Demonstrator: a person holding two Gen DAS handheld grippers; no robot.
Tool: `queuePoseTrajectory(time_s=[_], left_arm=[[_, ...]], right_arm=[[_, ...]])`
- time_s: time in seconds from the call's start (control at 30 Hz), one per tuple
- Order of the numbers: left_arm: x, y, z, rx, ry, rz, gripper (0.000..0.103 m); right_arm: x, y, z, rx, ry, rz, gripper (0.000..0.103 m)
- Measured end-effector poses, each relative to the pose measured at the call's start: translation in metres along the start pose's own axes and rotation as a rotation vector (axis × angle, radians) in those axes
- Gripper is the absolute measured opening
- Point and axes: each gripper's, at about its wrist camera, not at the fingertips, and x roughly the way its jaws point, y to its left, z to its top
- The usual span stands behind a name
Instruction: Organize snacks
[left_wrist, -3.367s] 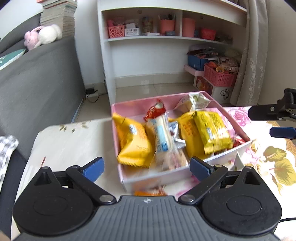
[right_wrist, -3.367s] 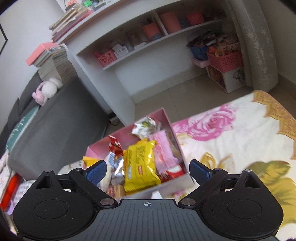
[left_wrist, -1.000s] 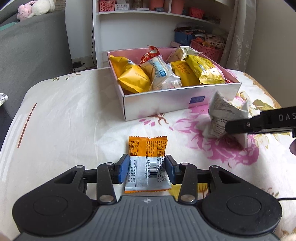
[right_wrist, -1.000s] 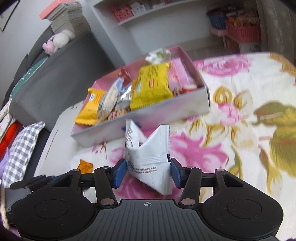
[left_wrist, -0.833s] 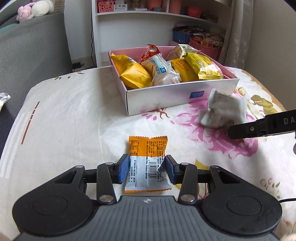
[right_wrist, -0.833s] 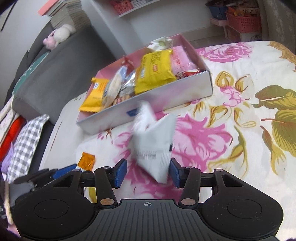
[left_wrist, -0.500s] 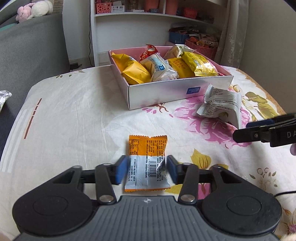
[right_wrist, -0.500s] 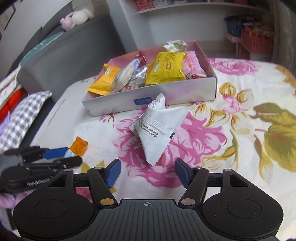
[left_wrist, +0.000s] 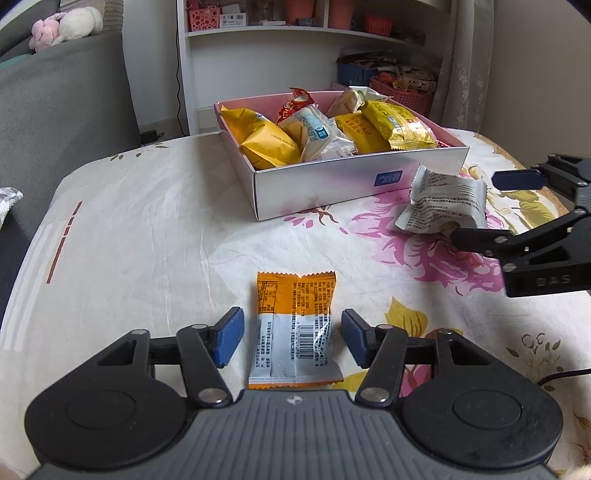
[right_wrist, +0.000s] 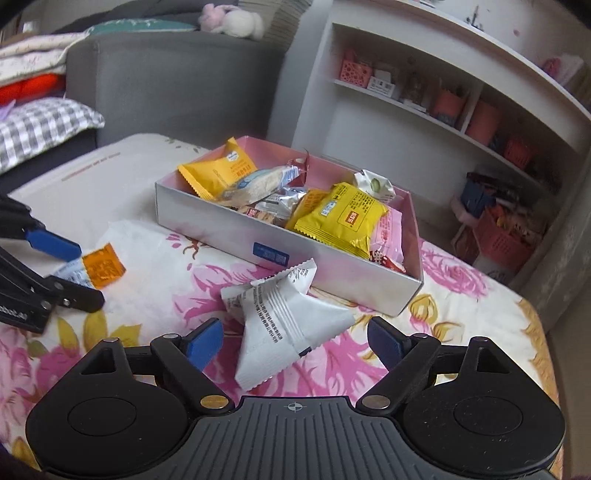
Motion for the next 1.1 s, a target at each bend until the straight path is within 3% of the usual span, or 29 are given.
queuePoseTrajectory(time_s=[0.17,0.5,0.57,0.83,1.1], left_arm=[[0.001,-0.001,0.004,0.005,0.006,0.001,0.04],[0.001,-0.001,0.005,-0.01,0.008,0.002,0.037],[0.0,0.0,0.005,-0.022,0.009,-0.002,0.036],[-0.001,0.008,0.008,-0.094,0.023,-0.025,0.036],[-0.004,0.012,0.013,-0.116,0.008,-0.027,0.036]], right_arm=[[0.004,0.006,0.003,-0.071,-0.027,-0.018,0.087],[0.017,0.021,0.003,-0.142,-0.017,-0.039,0.079],[0.017,0.02,0.004,-0.13,-0.017,-0.041,0.07],[0.017,0.014,0.004,-0.075,0.007,-0.029,0.067],[0.013,-0.008,0.009,0.111,0.051,0.026,0.066]])
